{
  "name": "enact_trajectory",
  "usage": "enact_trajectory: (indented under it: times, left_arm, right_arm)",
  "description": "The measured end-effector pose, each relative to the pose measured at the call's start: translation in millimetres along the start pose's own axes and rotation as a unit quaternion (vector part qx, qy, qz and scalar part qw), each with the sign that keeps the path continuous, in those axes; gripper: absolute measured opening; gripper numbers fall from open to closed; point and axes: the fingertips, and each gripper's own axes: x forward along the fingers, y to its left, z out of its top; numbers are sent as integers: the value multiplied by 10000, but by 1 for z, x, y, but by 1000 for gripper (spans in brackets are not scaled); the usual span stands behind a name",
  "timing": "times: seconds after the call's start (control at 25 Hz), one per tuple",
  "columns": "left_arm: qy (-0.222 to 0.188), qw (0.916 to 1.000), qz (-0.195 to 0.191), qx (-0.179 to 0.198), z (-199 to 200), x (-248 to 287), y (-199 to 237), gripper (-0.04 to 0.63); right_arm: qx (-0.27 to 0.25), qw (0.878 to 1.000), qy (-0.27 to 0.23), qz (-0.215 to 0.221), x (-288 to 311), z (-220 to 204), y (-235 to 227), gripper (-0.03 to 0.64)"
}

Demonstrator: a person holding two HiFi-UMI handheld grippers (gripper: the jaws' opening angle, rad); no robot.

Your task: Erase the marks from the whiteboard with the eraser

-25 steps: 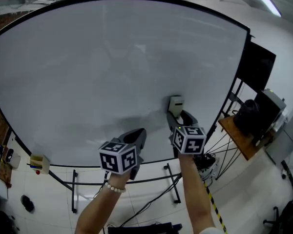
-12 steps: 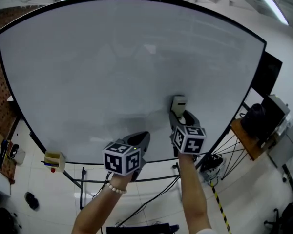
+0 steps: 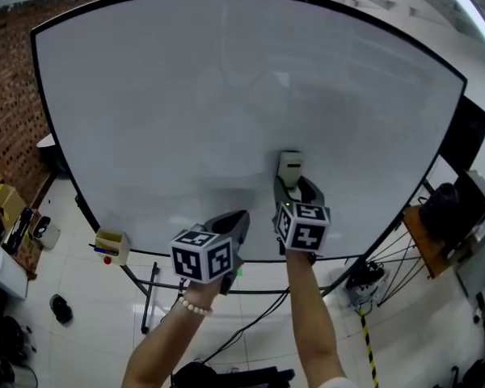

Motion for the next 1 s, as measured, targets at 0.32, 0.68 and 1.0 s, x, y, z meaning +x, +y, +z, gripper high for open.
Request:
enact_trajectory:
  times: [0.32, 0.68, 1.0]
  left_arm:
    - [-138, 9998, 62, -89, 7, -46, 49, -12]
    - [23, 9998, -191, -73, 34, -122, 129, -12]
    - [134, 9994, -303, -126, 52, -192, 191, -12]
  right_arm:
    - [14, 9998, -85, 156, 14, 3, 75, 253]
    - [-102, 9997, -80, -227, 33, 8, 184, 253]
    - [-28, 9983, -18, -578, 47, 6, 261, 252]
